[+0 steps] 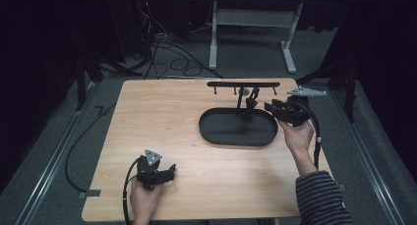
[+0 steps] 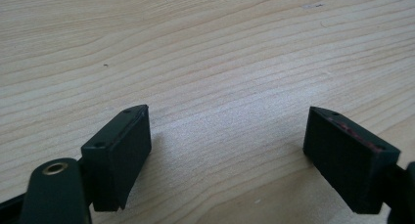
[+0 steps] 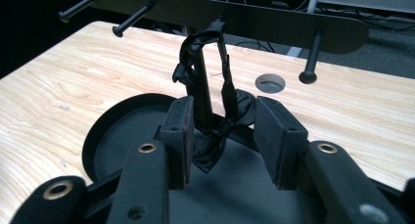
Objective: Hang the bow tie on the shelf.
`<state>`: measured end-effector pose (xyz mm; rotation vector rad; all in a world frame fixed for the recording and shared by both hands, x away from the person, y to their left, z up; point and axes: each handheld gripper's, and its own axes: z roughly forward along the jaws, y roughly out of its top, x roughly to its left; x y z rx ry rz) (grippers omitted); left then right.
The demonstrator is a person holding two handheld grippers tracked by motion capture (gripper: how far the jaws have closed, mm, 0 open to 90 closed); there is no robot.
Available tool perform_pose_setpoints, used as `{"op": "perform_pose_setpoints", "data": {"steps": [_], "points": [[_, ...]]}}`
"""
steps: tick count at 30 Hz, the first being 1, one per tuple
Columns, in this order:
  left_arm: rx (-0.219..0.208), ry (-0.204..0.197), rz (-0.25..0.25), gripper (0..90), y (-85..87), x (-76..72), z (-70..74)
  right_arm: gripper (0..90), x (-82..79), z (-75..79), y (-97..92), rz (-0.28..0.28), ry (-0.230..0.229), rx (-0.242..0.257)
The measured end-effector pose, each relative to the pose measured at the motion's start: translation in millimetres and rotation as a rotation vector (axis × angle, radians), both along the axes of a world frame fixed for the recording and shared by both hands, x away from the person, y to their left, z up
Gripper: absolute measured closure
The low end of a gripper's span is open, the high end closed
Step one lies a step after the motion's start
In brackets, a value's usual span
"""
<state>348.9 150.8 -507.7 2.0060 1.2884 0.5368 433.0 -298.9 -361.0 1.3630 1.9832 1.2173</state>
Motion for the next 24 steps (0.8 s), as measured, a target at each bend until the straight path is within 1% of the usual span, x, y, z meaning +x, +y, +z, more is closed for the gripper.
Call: {"op": "perform_pose_setpoints", "data": {"steps": [2, 5, 8, 13, 15, 16, 24], "points": [[0.0, 0.0, 0.0, 18.4, 0.0, 0.0, 0.0, 58.7, -3.1, 0.8, -2.8, 0.005, -0.008, 0.012], [0.0, 0.0, 0.0, 18.4, 0.0, 0.0, 0.0, 57.2, -8.3, 1.5, -4.9, 0.01, -0.007, 0.026], [0.0, 0.0, 0.0, 18.4, 0.0, 0.0, 0.0, 55.6, -12.4, 0.5, -6.2, 0.015, -0.009, 0.029], [0.0, 0.001, -0.001, 18.4, 0.1, 0.0, 0.1, 54.7, -18.7, -2.2, -9.3, 0.019, -0.013, 0.04], [0.0, 0.0, 0.0, 18.4, 0.0, 0.0, 0.0, 54.4, -21.4, -2.4, -10.5, 0.019, -0.005, 0.047], [0.0, 0.001, -0.001, 18.4, 0.0, 0.0, 0.1, 54.5, -22.8, -2.6, -11.3, 0.021, -0.014, 0.053], [0.0, 0.0, 0.0, 18.4, 0.0, 0.0, 0.0, 54.5, -33.4, -1.4, -17.6, 0.03, -0.022, 0.056]]}}
